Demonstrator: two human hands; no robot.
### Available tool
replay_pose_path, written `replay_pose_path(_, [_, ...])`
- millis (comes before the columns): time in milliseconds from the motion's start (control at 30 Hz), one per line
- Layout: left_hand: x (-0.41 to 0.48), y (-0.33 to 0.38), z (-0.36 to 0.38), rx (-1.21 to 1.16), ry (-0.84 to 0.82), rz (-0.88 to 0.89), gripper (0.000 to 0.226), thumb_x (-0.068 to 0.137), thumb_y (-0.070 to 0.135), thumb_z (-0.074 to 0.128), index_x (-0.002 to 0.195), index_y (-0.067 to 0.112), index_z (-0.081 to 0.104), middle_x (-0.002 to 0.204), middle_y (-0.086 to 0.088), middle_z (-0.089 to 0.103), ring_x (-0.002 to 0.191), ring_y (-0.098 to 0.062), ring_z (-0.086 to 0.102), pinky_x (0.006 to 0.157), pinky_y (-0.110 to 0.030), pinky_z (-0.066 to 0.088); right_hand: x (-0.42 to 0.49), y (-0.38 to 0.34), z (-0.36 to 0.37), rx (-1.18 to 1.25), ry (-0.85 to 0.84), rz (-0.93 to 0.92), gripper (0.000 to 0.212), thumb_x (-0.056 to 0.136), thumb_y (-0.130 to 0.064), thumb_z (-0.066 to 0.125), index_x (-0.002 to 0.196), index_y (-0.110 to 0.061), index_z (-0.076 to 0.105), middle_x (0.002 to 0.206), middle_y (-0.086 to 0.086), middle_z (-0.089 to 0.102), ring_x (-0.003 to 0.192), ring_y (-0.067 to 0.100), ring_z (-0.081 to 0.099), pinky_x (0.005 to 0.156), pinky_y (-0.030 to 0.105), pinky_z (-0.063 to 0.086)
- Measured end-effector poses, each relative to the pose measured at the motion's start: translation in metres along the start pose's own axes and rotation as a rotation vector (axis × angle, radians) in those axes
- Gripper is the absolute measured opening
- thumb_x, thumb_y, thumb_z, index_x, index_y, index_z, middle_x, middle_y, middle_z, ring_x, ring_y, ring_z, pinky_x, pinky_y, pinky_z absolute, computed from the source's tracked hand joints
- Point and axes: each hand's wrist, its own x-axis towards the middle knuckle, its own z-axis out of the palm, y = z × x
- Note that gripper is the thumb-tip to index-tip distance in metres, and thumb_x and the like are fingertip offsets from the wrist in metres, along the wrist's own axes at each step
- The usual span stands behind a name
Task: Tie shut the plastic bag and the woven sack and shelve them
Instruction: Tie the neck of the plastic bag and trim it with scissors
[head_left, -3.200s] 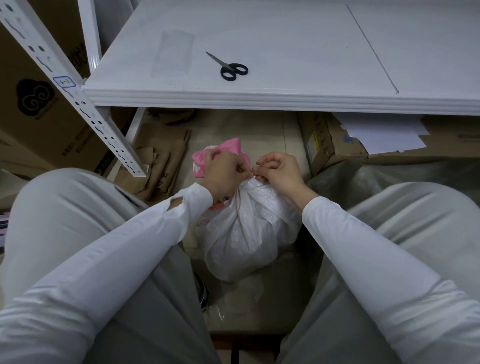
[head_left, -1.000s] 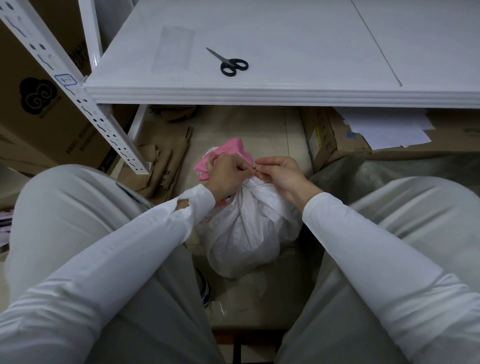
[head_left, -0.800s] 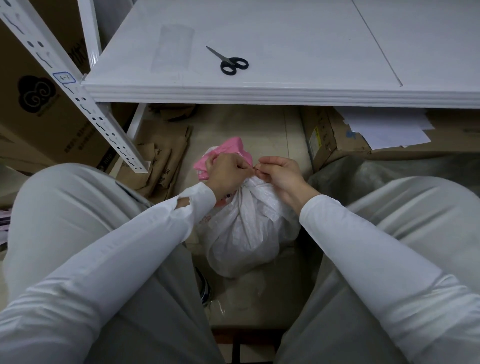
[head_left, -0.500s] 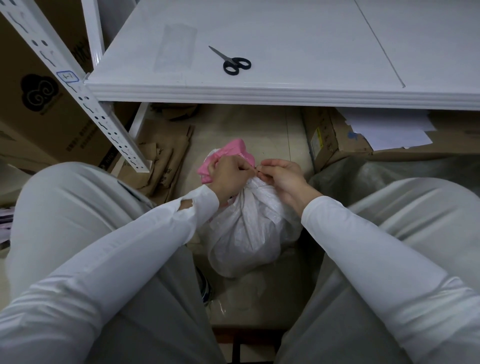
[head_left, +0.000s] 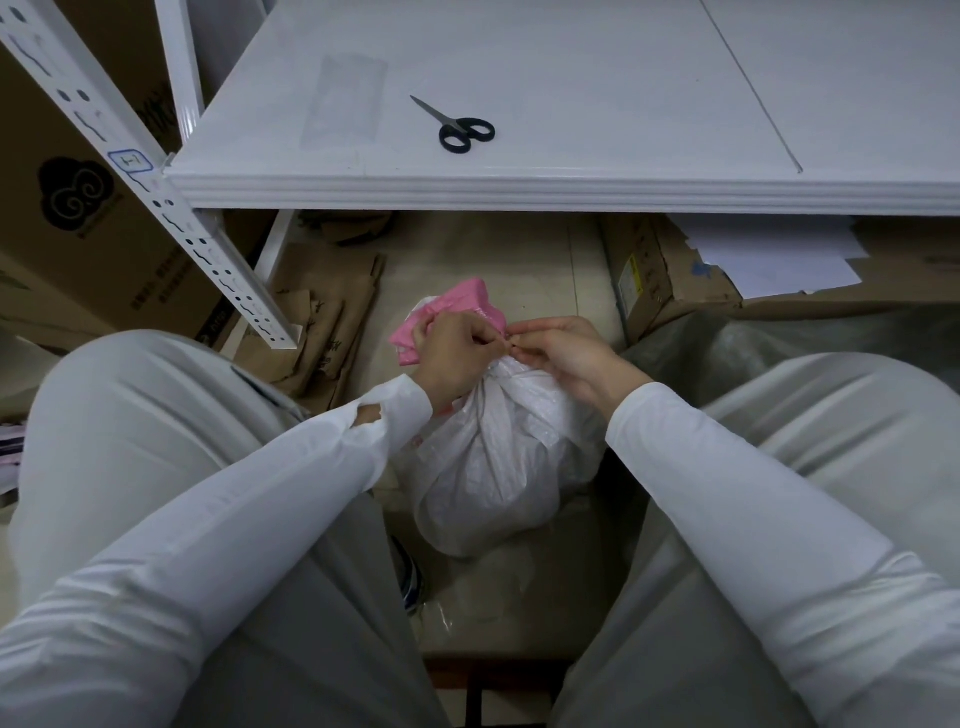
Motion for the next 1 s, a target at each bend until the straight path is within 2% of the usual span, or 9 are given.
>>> replay_pose_path(133, [0.000, -0.001, -0.003, 0.001, -0.002, -0.015, 0.019, 0.080, 0.021, 0.067, 0.062, 0.029, 0.070, 0.059, 0.021, 0.065, 0.058, -0.002, 0.055, 0.096, -0.066, 0.040, 0.001, -0.002, -0.004, -0.149, -0.083, -0.069, 0.029, 0.082, 0.016, 0.062, 0.110, 0.010, 0.065, 0.089, 0.015, 0.071, 0.076, 0.016, 0.070, 0.076, 0.021, 0.058])
replay_pose_path(300, [0.004, -0.001, -0.008, 0.028, -0.023, -0.023, 0.019, 0.079, 0.022, 0.068, 0.064, 0.032, 0.071, 0.066, 0.019, 0.067, 0.075, -0.005, 0.062, 0.103, -0.057, 0.038, 0.000, -0.002, -0.002, -0.294, -0.050, -0.168, 0.021, 0.080, 0.009, 0.069, 0.097, -0.004, 0.072, 0.083, 0.010, 0.071, 0.070, 0.011, 0.069, 0.071, 0.019, 0.058])
replay_pose_path(400, [0.003, 0.004, -0.011, 0.060, -0.028, -0.020, 0.023, 0.081, 0.020, 0.069, 0.060, 0.030, 0.068, 0.066, 0.017, 0.066, 0.076, -0.003, 0.061, 0.102, -0.053, 0.040, 0.003, 0.002, -0.001, -0.367, -0.003, -0.212, 0.021, 0.081, 0.006, 0.070, 0.101, -0.001, 0.072, 0.085, 0.013, 0.072, 0.072, 0.015, 0.068, 0.068, 0.020, 0.057])
replay_pose_path(467, [0.001, 0.007, -0.012, 0.048, -0.035, 0.005, 0.022, 0.082, 0.015, 0.069, 0.064, 0.029, 0.069, 0.071, 0.013, 0.067, 0.075, -0.006, 0.061, 0.097, -0.046, 0.046, 0.006, 0.004, 0.000, -0.410, 0.029, -0.232, 0.019, 0.084, 0.005, 0.068, 0.101, -0.001, 0.073, 0.081, 0.011, 0.072, 0.070, 0.014, 0.067, 0.065, 0.019, 0.055])
replay_pose_path(567, [-0.001, 0.009, -0.014, 0.042, -0.003, 0.104, 0.009, 0.082, 0.007, 0.069, 0.076, 0.012, 0.073, 0.080, 0.001, 0.067, 0.076, -0.011, 0.061, 0.080, -0.034, 0.053, 0.008, 0.005, 0.000, -0.447, 0.047, -0.234, 0.015, 0.085, 0.004, 0.067, 0.095, -0.005, 0.074, 0.072, 0.006, 0.069, 0.063, 0.010, 0.062, 0.062, 0.018, 0.052])
replay_pose_path(667, [0.001, 0.004, -0.014, 0.158, 0.041, 0.224, 0.004, 0.079, 0.014, 0.070, 0.075, 0.015, 0.070, 0.080, 0.010, 0.063, 0.081, -0.014, 0.060, 0.085, -0.045, 0.050, 0.009, 0.007, 0.000, -0.499, 0.008, -0.242, 0.021, 0.084, 0.002, 0.069, 0.081, -0.019, 0.074, 0.069, 0.002, 0.069, 0.064, 0.009, 0.063, 0.066, 0.021, 0.052])
replay_pose_path(767, [0.000, 0.000, -0.013, 0.234, 0.035, 0.285, 0.004, 0.078, 0.024, 0.068, 0.073, 0.024, 0.067, 0.078, 0.020, 0.056, 0.086, -0.011, 0.056, 0.088, -0.054, 0.045, 0.007, 0.010, 0.001, -0.521, -0.034, -0.256, 0.023, 0.083, 0.001, 0.070, 0.077, -0.022, 0.073, 0.070, 0.000, 0.070, 0.065, 0.007, 0.064, 0.067, 0.021, 0.052])
replay_pose_path(933, [-0.003, 0.005, -0.013, 0.289, 0.054, 0.320, 0.006, 0.079, 0.023, 0.069, 0.073, 0.021, 0.068, 0.083, 0.014, 0.058, 0.092, -0.015, 0.054, 0.095, -0.052, 0.037, 0.003, 0.016, 0.001, -0.478, -0.035, -0.282, 0.011, 0.078, -0.006, 0.078, 0.088, -0.004, 0.075, 0.074, 0.003, 0.070, 0.065, 0.004, 0.063, 0.065, 0.017, 0.050])
replay_pose_path(1000, [-0.003, 0.006, -0.013, 0.314, 0.060, 0.320, 0.006, 0.080, 0.023, 0.070, 0.075, 0.020, 0.068, 0.084, 0.013, 0.059, 0.094, -0.015, 0.053, 0.098, -0.050, 0.034, 0.003, 0.021, 0.003, -0.461, 0.009, -0.307, 0.013, 0.078, -0.007, 0.078, 0.085, 0.003, 0.074, 0.072, 0.009, 0.068, 0.065, 0.010, 0.060, 0.065, 0.022, 0.049])
